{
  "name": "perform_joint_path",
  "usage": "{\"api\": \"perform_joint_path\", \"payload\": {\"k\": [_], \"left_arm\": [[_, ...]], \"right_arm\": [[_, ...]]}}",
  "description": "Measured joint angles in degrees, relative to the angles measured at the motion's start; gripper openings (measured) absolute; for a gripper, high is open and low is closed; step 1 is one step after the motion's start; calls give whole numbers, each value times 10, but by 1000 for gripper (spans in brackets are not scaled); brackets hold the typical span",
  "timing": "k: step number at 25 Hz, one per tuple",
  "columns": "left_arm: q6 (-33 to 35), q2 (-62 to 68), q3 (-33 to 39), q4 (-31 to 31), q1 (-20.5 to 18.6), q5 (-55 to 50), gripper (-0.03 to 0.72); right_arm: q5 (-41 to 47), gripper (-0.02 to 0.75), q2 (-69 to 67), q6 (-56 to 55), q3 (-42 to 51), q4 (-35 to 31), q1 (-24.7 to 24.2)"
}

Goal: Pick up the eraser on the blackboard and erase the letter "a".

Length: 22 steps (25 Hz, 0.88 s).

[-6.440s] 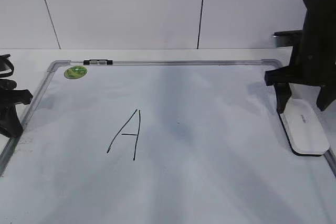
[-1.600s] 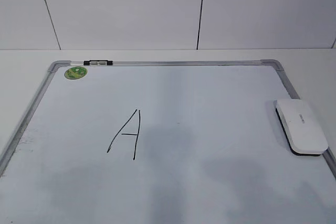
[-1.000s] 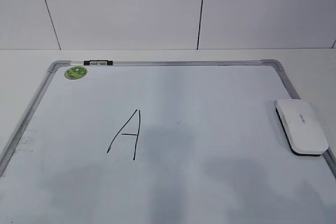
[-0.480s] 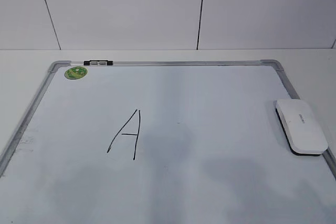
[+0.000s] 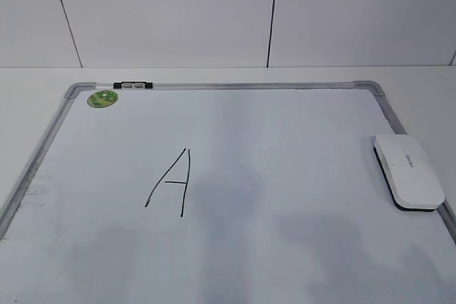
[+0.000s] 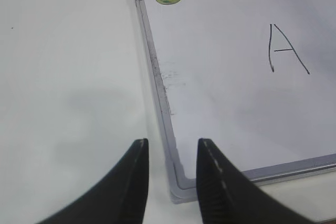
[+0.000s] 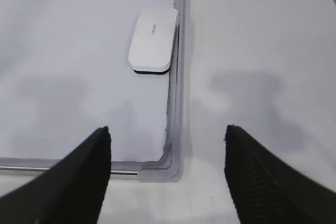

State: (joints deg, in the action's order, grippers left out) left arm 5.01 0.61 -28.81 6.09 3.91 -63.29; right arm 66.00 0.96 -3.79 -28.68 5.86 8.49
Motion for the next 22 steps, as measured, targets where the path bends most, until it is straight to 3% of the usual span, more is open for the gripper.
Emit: {"api": "perform_joint_path", "payload": {"k": [8,22], "left_arm": [[0,0,0,0,-50,0,235],[0,0,0,0,-53,0,235]], "right_arm": [[0,541,0,0,0,0,-38],[-1,540,0,1,0,0,-44]]}}
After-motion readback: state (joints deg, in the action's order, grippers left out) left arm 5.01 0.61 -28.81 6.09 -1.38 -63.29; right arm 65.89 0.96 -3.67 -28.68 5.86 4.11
